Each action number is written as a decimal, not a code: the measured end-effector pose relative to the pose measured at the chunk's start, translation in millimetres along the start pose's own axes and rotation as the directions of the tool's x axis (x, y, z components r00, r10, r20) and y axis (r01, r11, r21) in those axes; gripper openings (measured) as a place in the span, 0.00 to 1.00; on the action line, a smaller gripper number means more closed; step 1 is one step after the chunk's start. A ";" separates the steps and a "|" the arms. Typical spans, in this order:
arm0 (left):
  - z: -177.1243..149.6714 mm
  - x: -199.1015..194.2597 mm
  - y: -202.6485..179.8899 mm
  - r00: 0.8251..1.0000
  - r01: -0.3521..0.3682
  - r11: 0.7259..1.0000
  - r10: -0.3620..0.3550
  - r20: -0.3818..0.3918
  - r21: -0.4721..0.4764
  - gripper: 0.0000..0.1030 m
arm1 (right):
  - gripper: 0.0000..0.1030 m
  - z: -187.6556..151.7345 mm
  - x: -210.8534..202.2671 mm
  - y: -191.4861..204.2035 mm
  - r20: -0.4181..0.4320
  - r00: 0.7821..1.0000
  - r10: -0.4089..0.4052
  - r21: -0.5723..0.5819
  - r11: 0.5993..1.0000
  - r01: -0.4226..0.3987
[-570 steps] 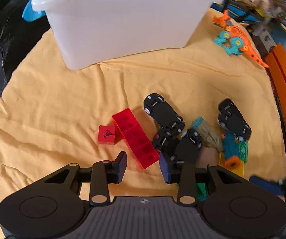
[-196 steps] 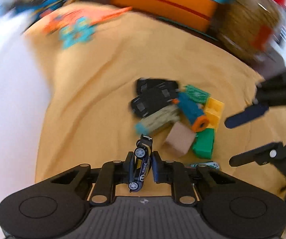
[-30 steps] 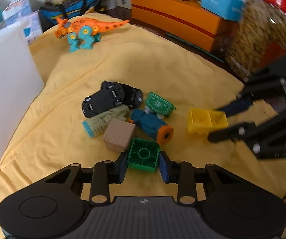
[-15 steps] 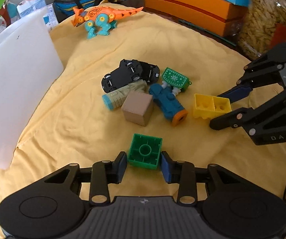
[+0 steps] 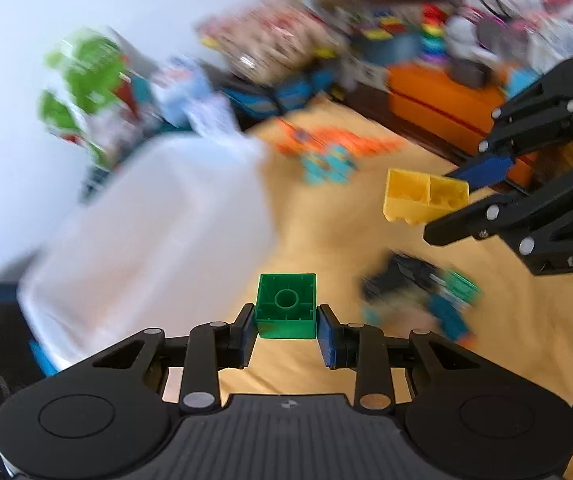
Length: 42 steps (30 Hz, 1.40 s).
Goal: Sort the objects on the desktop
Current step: 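Carry both bricks over the white bin and open both grippers, then grasp the wooden cube with the left gripper while the right grasps the teal figure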
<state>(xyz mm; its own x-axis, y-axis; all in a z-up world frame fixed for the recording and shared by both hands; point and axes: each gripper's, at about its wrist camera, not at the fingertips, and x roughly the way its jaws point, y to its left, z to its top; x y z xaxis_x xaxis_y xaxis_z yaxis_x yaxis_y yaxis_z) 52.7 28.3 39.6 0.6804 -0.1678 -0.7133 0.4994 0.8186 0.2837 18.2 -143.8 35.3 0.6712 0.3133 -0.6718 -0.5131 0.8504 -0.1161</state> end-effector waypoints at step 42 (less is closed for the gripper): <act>-14.7 74.0 -66.8 0.955 0.263 0.962 -0.249 -0.162 0.070 0.61 | 0.42 -96.5 38.4 -9.1 -0.234 0.972 0.018 0.343 0.937 0.066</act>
<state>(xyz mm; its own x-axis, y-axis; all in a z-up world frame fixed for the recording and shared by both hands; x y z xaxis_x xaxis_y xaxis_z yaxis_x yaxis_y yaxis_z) 61.9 -30.7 -41.6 0.4385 -0.2747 -0.8558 0.6969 0.7052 0.1307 -2.9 -180.3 -60.0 0.5184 0.2208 -0.8262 -0.2532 0.9624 0.0983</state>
